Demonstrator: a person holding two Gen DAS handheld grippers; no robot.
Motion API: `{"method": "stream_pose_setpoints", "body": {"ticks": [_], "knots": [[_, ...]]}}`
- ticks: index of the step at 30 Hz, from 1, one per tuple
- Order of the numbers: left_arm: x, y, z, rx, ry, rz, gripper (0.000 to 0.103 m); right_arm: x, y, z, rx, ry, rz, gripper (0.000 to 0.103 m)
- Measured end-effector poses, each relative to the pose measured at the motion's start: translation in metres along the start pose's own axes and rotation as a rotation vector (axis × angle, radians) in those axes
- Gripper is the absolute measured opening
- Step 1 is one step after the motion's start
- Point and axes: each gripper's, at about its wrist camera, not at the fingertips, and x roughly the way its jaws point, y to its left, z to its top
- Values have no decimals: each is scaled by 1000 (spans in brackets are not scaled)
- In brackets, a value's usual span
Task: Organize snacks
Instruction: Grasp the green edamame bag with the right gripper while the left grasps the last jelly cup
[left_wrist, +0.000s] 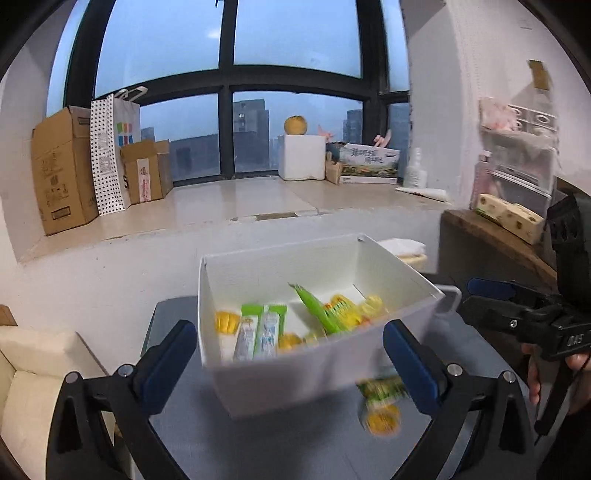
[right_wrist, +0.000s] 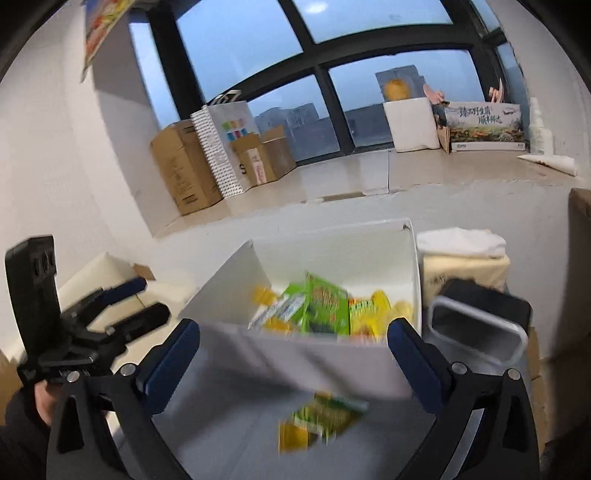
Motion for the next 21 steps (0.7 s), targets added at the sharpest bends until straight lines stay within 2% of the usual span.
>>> {"method": "stream_pose_setpoints", "body": {"ticks": [2,5,10,16,21], "knots": [[-21,-2,-17,-28,-2,13,103,-13,5,-18,-14,4,-6,103],[-41,-1,-38,-102,-4,-16,103,-20,4,-47,40,35,-2,103],[-62,-9,-74,-172,24,-32,103,-3,-9,-87,163,109,-26,103],[-70,-14,-101,-171,65,-30,103,49,-28,-89,312,180,-82,103],[-66,-4,-111,-213,83,-21,103,85,-41,-85,435,217,-101,103]]}}
